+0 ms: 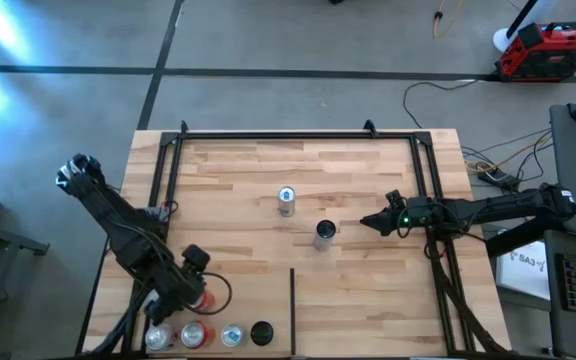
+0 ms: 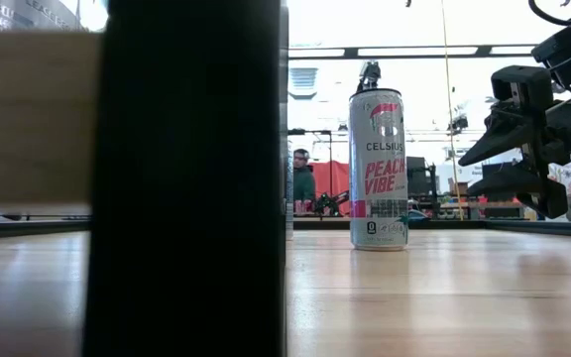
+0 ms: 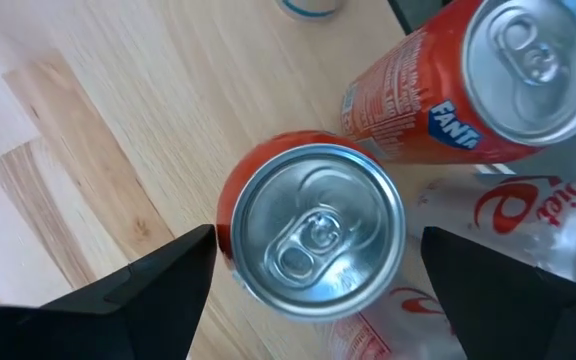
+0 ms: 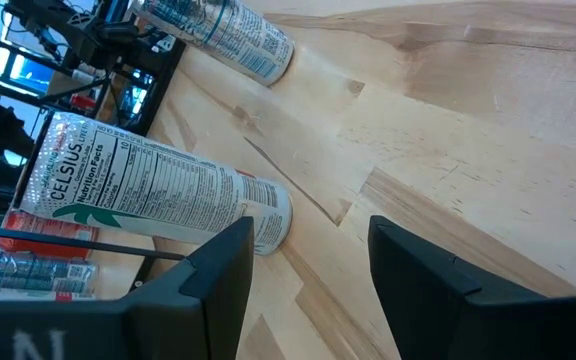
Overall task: Place canned beverage on shelf
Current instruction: Put the orange soda can on the shelf aligned with the other orange soda can, then put the blue soda can on the shelf aligned with the other blue soda can
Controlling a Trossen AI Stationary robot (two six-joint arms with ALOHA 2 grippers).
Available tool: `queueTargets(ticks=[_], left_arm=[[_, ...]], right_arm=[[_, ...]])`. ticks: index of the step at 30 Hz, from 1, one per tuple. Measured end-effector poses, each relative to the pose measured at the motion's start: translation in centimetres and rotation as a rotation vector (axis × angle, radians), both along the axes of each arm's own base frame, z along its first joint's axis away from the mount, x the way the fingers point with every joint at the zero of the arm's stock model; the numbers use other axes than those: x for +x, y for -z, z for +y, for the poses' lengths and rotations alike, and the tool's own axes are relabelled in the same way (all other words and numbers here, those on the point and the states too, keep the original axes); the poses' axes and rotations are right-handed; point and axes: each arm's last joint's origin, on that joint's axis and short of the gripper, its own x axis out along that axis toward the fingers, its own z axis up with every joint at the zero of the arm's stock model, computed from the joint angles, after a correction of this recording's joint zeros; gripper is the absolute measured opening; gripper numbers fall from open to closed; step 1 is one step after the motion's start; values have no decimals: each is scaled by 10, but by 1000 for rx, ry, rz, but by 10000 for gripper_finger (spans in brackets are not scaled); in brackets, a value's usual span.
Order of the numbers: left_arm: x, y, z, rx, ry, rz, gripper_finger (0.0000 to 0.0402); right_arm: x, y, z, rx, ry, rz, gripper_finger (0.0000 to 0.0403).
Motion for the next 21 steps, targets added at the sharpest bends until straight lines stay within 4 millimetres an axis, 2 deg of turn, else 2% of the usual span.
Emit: queueTargets(ticks=[13, 21], left_arm=[[-11, -17, 11, -52, 21, -72, 336], [-12, -36, 24, -65, -75, -267, 331]], right_arm=[[0, 0, 0, 0, 0, 0, 183], [0, 0, 0, 0, 0, 0, 183]])
